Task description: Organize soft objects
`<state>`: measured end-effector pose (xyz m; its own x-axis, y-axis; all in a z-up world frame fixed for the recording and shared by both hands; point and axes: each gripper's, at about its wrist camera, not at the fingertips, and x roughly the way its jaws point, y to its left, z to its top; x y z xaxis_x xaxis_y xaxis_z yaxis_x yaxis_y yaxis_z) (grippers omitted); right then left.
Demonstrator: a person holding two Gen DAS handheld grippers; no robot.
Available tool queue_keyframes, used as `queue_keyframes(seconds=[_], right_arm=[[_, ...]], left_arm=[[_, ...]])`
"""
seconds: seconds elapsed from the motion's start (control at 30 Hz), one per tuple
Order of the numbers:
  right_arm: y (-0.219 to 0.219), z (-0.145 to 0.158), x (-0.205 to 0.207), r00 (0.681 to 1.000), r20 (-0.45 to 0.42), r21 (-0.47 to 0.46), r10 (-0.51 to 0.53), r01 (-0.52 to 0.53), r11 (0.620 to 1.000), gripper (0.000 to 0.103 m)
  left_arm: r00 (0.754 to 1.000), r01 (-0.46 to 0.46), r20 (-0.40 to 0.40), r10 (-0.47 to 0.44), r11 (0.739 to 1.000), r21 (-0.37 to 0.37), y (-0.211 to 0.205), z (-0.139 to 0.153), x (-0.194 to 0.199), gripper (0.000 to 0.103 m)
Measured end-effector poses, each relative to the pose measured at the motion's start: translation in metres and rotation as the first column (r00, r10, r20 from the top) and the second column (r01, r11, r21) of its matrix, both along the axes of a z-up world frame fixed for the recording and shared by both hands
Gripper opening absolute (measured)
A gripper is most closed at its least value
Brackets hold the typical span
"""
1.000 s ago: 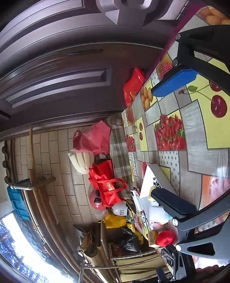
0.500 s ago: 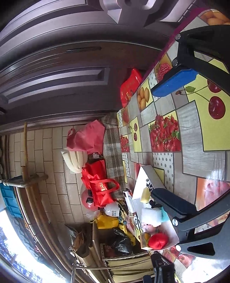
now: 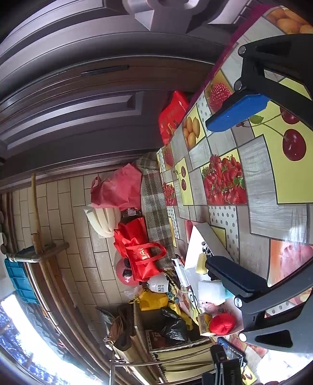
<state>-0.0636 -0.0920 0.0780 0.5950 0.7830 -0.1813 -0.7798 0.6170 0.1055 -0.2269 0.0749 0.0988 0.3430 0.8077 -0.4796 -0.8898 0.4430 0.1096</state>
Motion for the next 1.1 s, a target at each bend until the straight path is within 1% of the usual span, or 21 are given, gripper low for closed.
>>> queue_keyframes(seconds=[0.43,0.77,0.93,1.1], right_arm=[[-0.0010,-0.0005,0.0026,1.000,-0.012,0.003,0.007,-0.006,1.000,0.103],[0.0018,-0.0049,-0.0009,1.000,-0.026,-0.003,0.001,-0.001,1.000,0.103],[0.0046,-0.0051,-0.0049,1.000,-0.020,-0.016,-0.002,0.002,1.000,0.103],[0.0056,-0.0040,-0.0043,1.000,-0.016,-0.023,-0.002,0.001,1.000,0.103]], left_arm=[[1.000,0.018,0.016,-0.018,0.998,-0.054,0.0053,-0.0053,0.0003,0.103],[0.999,0.047,0.015,-0.047,0.998,-0.043,0.0021,-0.0039,0.0032,0.103],[0.998,0.059,0.020,-0.057,0.996,-0.061,0.0052,-0.0041,0.0031,0.103],[0.998,0.058,0.021,-0.057,0.996,-0.063,0.0060,-0.0046,0.0024,0.103]])
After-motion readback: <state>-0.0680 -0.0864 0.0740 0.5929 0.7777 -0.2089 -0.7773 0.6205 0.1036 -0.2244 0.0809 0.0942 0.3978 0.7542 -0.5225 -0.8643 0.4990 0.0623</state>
